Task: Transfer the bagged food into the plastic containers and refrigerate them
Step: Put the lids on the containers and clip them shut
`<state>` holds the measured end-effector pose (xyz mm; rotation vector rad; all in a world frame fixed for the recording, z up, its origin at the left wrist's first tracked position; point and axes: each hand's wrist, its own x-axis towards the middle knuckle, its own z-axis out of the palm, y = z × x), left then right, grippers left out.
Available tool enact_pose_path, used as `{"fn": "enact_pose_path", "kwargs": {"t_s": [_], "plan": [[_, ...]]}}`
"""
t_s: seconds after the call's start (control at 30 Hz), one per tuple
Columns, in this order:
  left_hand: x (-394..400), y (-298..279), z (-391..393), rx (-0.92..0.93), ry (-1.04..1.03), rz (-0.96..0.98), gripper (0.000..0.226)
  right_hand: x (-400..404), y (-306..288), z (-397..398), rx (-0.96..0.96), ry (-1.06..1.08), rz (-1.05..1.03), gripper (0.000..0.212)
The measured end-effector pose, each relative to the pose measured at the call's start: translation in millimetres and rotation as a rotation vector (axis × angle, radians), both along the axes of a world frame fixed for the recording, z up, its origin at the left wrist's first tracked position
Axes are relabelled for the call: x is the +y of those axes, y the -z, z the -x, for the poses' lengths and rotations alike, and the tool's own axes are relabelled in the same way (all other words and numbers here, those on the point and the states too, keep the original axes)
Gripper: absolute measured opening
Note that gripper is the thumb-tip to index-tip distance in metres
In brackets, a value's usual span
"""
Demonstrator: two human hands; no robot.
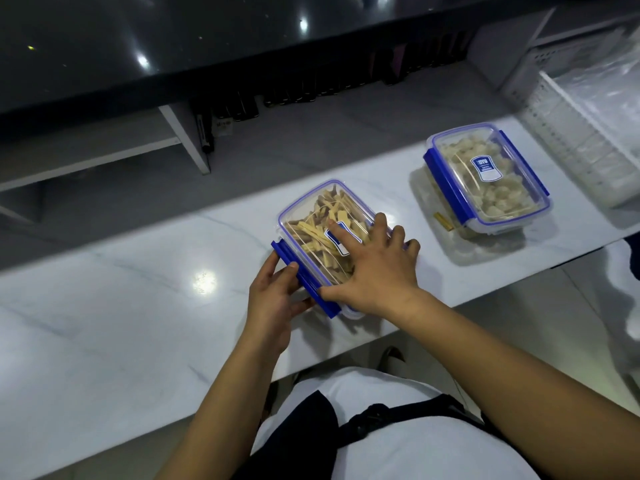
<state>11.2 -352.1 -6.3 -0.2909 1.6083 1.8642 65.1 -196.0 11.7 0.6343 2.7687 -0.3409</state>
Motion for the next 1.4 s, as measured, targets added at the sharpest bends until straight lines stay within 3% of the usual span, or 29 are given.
{"fn": "enact_pose_path", "kwargs": {"t_s": [0.3, 0.5, 0.6, 0.73, 0.97, 1.13, 1.27, 1.33, 1.4], "plan": [[-1, 2, 13, -0.032, 0.014, -0.001, 0.035, 15, -29, -27, 0.082, 0.145, 0.167, 0.111], [5, 5, 14, -0.047, 0.021, -0.011, 0.040, 63, -20, -84, 0.123, 0.511, 0.435, 0.117], [11, 3, 14, -0.061, 0.019, -0.010, 0.041, 91, -12, -102, 0.141, 0.623, 0.429, 0.116], [21, 0, 16, -0.082, 0.025, 0.023, 0.044, 111, -3, -107, 0.190, 0.646, 0.371, 0.100], [22, -1, 28, -0.056, 0.005, 0.094, 0.045, 143, 15, -107, 0.270, 0.689, 0.367, 0.094], [11, -8, 64, 0.027, 0.001, 0.208, 0.044, 144, 34, -122, 0.194, 0.578, 0.153, 0.094], [8, -23, 77, 0.113, 0.098, 0.327, 0.041, 140, 46, -138, 0.210, 0.561, 0.100, 0.099], [18, -29, 71, 0.267, 0.107, 0.478, 0.052, 138, 51, -150, 0.227, 0.568, 0.097, 0.100], [36, -39, 54, 0.576, 0.175, 0.638, 0.056, 134, 57, -164, 0.224, 0.589, 0.082, 0.101]]}}
